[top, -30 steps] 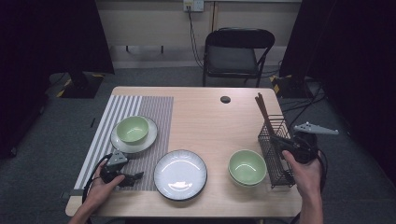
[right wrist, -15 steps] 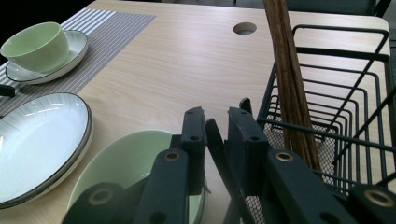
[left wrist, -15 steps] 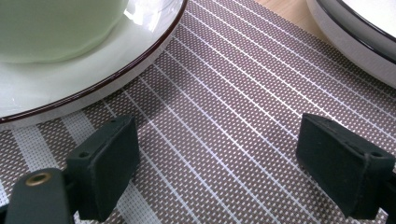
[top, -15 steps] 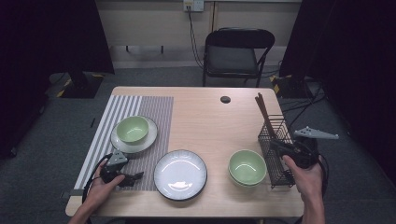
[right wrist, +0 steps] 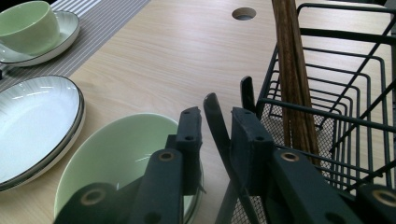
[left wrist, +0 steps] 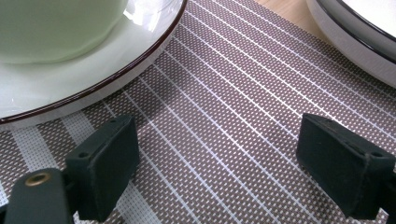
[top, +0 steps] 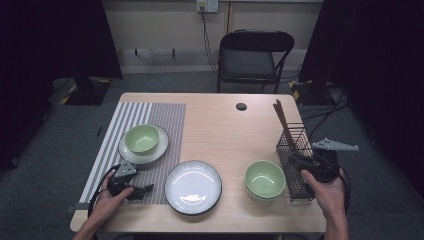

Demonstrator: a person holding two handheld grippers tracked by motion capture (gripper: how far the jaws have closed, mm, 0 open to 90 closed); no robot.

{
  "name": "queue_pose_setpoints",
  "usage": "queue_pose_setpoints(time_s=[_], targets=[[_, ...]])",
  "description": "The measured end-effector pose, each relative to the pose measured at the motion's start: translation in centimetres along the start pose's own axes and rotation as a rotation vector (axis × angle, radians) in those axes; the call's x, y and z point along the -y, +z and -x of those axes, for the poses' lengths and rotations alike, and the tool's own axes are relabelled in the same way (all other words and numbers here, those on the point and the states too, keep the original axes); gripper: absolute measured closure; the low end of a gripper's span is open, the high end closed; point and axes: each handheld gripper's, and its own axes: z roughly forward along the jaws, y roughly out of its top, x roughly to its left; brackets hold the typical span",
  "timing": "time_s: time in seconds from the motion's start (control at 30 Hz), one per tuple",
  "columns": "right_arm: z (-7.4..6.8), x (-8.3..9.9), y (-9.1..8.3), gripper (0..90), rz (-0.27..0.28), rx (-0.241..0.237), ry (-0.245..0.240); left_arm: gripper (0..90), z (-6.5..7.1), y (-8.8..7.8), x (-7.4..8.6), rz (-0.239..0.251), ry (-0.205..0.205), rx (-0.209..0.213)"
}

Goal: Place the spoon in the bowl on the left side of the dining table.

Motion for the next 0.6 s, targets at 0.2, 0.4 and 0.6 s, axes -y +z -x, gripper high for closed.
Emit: queue_pose_setpoints(time_s=[0.2,0.4,0.6], targets=[[0.22,0.14,0.01,79.7,0.010,0.002,0.007,12.6,0.00,0.01,0.00,0.000,0.000,0.000],[0.16,-0.09,-0.21,84.8,0.037,0.010,0.000,12.6,0.00,0.00,0.00,-0.001,-0.001,0.000],[0.18,-0.18,-0.58,86.5,0.083,0.031,-0.018,12.6,0.00,0.01,0.00,0.000,-0.001,0.000]])
